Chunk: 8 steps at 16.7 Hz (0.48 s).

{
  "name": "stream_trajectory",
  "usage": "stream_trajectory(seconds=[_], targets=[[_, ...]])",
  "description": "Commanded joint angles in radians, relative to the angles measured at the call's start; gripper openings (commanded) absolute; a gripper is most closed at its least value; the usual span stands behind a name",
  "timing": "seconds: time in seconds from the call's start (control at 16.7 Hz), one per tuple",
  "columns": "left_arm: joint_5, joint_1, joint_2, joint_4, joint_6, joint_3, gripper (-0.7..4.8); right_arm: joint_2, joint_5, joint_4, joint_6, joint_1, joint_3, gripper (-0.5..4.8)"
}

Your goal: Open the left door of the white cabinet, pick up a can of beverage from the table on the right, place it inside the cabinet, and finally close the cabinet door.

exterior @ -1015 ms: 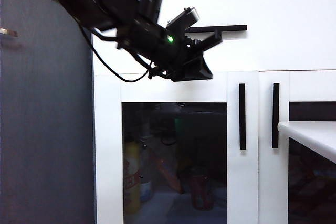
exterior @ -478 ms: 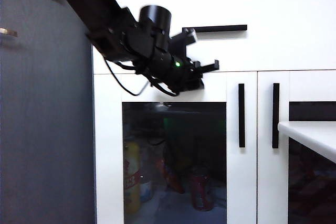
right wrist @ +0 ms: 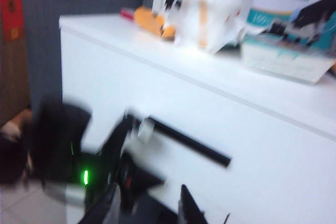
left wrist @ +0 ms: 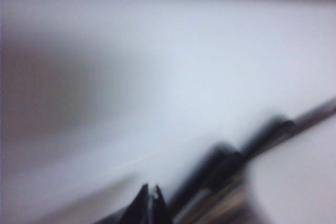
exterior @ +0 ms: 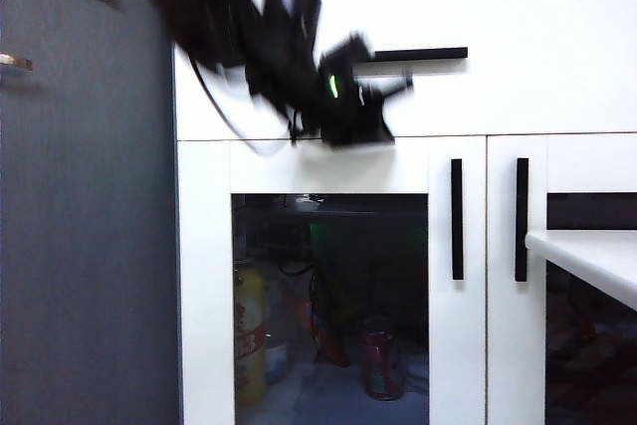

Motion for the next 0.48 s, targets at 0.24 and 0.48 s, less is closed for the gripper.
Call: stream_trajectory(seconds=[0.24,0.48], targets=[[0.018,-0.016,-0.369,-0.453,0.059,0.012,-0.06,-0.034,0.001,0.018,0.002,-0.003,-0.035,1.47],[0.017,-0.039,-0.681,-0.820,0.154,-0.076,-0.06,-0.053,0.002,0.030,0.002,-0.004,-0.039,1.47]])
